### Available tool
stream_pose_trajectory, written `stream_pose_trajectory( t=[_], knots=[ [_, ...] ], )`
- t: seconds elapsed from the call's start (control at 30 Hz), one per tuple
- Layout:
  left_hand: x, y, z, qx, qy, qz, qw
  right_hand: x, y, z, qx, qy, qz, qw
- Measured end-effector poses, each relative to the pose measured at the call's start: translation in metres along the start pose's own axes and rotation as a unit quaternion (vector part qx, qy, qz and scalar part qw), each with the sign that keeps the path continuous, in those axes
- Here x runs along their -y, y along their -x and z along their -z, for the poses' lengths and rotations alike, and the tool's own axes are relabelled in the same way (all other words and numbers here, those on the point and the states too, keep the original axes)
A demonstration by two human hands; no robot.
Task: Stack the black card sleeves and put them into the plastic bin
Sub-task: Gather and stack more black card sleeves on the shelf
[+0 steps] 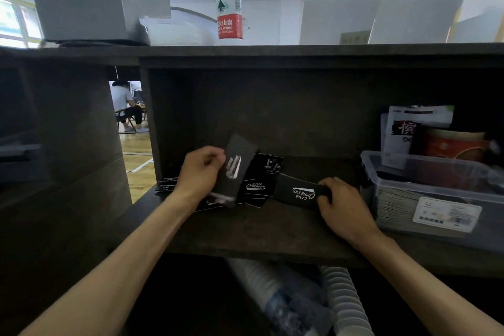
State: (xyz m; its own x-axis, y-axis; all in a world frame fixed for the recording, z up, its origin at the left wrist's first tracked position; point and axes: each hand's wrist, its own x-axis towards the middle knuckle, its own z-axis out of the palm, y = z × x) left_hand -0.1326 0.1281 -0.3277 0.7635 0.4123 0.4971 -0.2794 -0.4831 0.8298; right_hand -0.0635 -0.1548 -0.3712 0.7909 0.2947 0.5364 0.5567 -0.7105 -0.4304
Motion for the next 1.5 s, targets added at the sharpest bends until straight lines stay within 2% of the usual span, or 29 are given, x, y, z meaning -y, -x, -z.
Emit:
stream_pose_trajectory(
  t=[0.07,0.13,0.23,0.3,0.4,0.5,0.6,0.67,0.73,0.83,0.97,1.03,1.13,1.17,1.23,1.3,1.4,1.5],
  knots=[
    [-0.007,0.005,-0.015,-0.004,0.09,0.024,0.996,-0.001,0.0,-0.001,0.006,-0.002,-0.001,1.0],
    [-0.006,0.015,-0.035,0.037,0.081,0.031,0.996,-0.002,0.0,-0.001,0.007,-0.004,-0.003,1.0],
    [0.004,0.032,-0.064,0.068,-0.007,0.004,0.998,-0.002,-0.002,-0.001,0.0,-0.019,-0.01,1.0],
    [0.006,0.04,-0.08,0.078,-0.105,-0.033,0.991,-0.001,-0.002,-0.002,0.01,-0.015,-0.009,1.0],
    [0.009,0.046,-0.09,0.093,-0.3,-0.12,0.942,-0.001,-0.001,-0.005,0.037,0.033,0.012,0.999],
    [0.007,0.042,-0.07,0.097,-0.316,-0.169,0.928,-0.004,0.0,-0.006,0.023,0.032,0.037,0.999],
    [0.013,0.024,-0.031,0.083,-0.402,-0.092,0.907,-0.006,0.0,-0.007,-0.012,0.028,0.063,0.998],
    [0.018,0.011,-0.008,0.136,-0.484,0.013,0.864,-0.006,0.0,-0.008,-0.027,0.034,0.068,0.997],
    [0.02,0.004,0.003,0.197,-0.505,0.084,0.836,-0.006,0.0,-0.007,-0.057,0.035,0.067,0.996],
    [0.022,-0.003,0.01,0.211,-0.48,0.113,0.844,-0.004,0.001,-0.004,-0.075,0.049,0.067,0.994],
    [0.021,-0.008,0.018,0.264,-0.377,0.154,0.875,0.001,0.005,-0.003,-0.035,0.082,0.081,0.993],
    [0.022,-0.008,0.02,0.216,-0.302,0.124,0.92,0.003,0.006,-0.001,-0.031,0.082,0.075,0.993],
    [0.014,-0.006,0.012,0.063,-0.1,0.092,0.989,0.006,0.006,-0.001,-0.033,0.089,0.068,0.993],
    [0.007,-0.003,0.007,0.024,-0.009,0.097,0.995,0.006,0.007,0.0,-0.037,0.089,0.066,0.993],
    [-0.003,0.005,-0.011,0.012,0.109,0.077,0.991,0.006,0.007,0.0,-0.051,0.082,0.067,0.993],
    [-0.006,0.017,-0.035,0.044,0.118,0.036,0.991,0.005,0.007,0.0,-0.058,0.082,0.07,0.993],
    [-0.001,0.032,-0.071,0.102,0.09,0.015,0.991,0.002,0.006,-0.002,-0.054,0.074,0.071,0.993],
    [0.0,0.035,-0.089,0.071,0.054,-0.009,0.996,0.001,0.005,-0.003,-0.049,0.055,0.073,0.995]
  ],
)
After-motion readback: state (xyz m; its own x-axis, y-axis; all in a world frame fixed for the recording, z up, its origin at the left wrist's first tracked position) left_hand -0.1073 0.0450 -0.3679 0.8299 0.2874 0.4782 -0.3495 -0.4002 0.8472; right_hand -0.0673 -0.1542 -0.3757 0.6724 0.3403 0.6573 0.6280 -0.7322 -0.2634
